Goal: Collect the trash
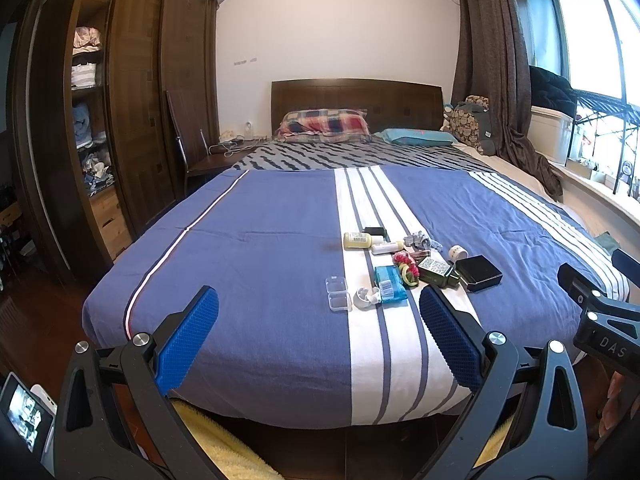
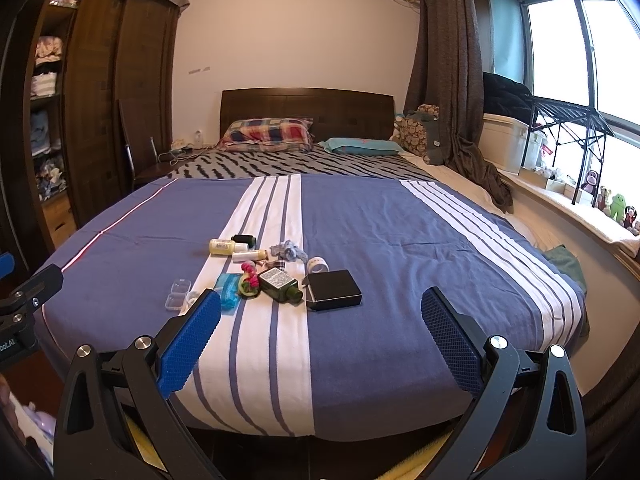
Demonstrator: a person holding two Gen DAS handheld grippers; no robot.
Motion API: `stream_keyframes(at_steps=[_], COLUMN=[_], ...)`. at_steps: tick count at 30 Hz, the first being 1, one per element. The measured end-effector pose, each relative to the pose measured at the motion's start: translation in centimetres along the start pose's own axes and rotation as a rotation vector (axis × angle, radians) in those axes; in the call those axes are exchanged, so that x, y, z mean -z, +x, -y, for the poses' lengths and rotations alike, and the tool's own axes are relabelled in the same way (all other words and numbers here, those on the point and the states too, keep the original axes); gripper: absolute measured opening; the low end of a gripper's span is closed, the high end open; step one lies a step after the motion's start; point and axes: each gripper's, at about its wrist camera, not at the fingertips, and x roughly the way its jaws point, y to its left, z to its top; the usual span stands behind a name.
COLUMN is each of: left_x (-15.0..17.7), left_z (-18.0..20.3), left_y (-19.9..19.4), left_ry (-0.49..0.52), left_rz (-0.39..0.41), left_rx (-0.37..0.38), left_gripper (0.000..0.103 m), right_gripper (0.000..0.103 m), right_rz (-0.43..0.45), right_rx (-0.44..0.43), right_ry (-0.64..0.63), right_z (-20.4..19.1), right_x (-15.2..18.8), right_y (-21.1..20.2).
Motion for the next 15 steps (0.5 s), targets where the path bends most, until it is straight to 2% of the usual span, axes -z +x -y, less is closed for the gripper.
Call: stream_keyframes(at_steps=[15], left_x=[0.10], left_z=[-0.01], left_y=[-0.02], left_ry=[0.001], left_rz=[0.001], left_rx=[0.000], left_gripper=[0.096], right_gripper=[0.100], right_rz=[-0.003], right_rx=[-0.004], right_ry=[-0.002], right_z=[-0.15], right_x=[-0.07], right_y=[0.10])
